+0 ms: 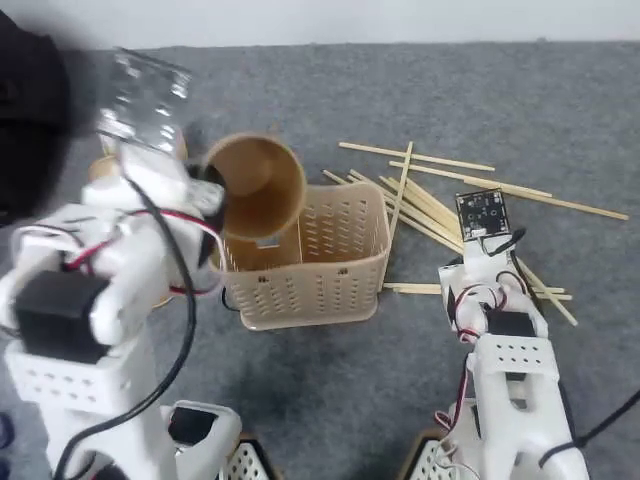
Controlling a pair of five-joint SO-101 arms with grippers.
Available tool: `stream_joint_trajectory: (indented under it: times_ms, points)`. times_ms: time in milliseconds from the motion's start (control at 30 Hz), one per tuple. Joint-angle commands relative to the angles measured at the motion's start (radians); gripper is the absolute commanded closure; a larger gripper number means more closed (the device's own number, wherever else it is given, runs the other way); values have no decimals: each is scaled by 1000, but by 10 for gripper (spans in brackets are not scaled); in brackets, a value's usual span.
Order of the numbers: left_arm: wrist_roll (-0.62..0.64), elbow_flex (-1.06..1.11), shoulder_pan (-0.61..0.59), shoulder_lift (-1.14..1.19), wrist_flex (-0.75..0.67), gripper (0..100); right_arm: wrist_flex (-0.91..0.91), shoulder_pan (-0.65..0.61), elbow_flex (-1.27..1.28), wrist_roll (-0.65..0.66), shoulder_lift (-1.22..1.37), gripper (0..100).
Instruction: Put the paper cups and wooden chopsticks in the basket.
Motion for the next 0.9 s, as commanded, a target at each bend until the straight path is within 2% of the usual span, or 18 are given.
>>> stream_joint_trajectory:
  times_ms: [0,133,233,433,667,800,867]
  points:
    - [12,68,118,-89,32,990,-19,-10,-8,-3,2,819]
    - [12,70,242,-190,32,990,-15,-10,-6,-3,2,819]
    - [12,88,252,-215,32,990,-13,-10,-6,-3,2,819]
    - [12,125,189,-222,34,991,-13,-10,-6,-3,2,819]
    - [12,137,40,-255,35,991,-21,-10,2,-2,2,819]
    - [11,234,32,-362,35,991,-21,-10,3,-2,2,819]
    - [11,309,66,-402,35,991,-21,-10,3,-2,2,819]
